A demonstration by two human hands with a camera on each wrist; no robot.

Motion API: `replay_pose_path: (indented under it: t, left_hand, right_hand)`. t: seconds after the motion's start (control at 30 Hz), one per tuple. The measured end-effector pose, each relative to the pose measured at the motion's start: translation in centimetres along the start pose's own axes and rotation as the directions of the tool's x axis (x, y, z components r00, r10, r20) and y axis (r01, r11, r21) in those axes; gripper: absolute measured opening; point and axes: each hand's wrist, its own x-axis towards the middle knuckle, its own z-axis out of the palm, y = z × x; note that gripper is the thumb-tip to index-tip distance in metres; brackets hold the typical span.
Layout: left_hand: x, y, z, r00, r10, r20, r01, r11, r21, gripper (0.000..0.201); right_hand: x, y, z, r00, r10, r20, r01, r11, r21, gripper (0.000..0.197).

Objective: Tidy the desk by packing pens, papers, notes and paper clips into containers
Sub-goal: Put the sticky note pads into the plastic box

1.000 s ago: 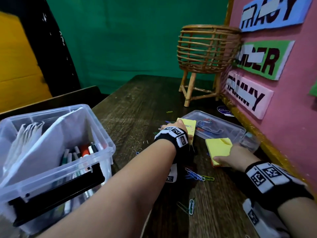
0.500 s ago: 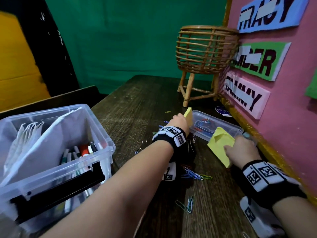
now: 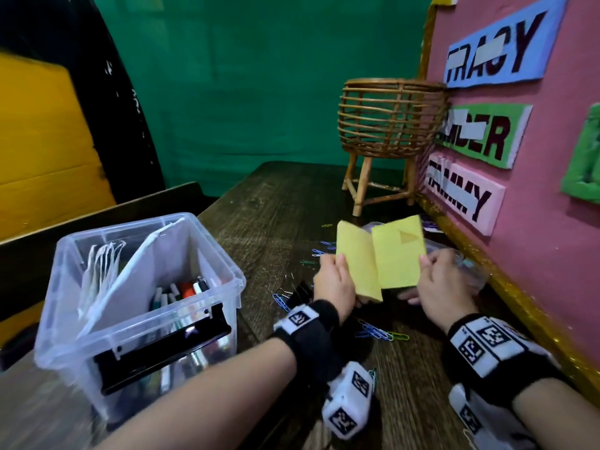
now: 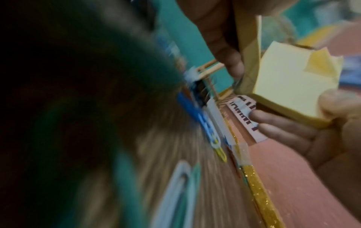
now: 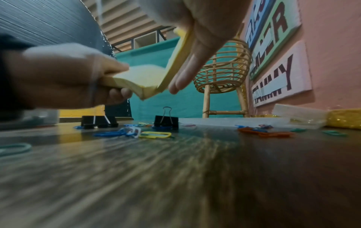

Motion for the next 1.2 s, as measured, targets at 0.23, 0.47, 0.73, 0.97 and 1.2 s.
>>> replay_pose_path:
  t: [0.23, 0.47, 0.73, 0.97, 1.2]
  left_hand:
    - [0.9, 1.6, -1.5, 0.998, 0.021, -0.065, -0.023, 0.999, -0.032, 0.034]
    - [0.6, 3.0, -2.0, 0.986, -0.013, -0.169, -0.027, 0.972, -0.233, 0.03]
    - [0.6, 2.9, -1.8, 0.947, -0.133, -0.291, 0.04, 0.951, -0.305, 0.03]
    - [-1.2, 3.4, 0.2, 0.99, -0.137, 0.02, 0.129, 0.856, -0.501, 0.028]
    - [-2.5, 3.9, -0.2, 0.921, -0.004, 0.389, 0.176, 0.896, -0.407, 0.094]
  right_hand:
    - [-1.0, -1.0, -0.5, 0.998, -0.06, 0.03, 0.059, 0.997, 0.059, 0.013]
    - [-1.3, -1.1, -0.1, 0.993, -0.115, 0.037, 0.104, 0.97, 0.219, 0.007]
    - [-2.1, -1.7, -0.7, 0.975, -0.204, -0.086, 0.219, 0.944, 0.248, 0.005]
    - [-2.8, -2.0, -0.2, 0.978, -0.208, -0.026, 0.209, 0.977, 0.052, 0.008]
    - [-3.0, -1.9, -0.9, 0.993, -0.105, 0.046, 0.102, 0.992, 0.078, 0.01]
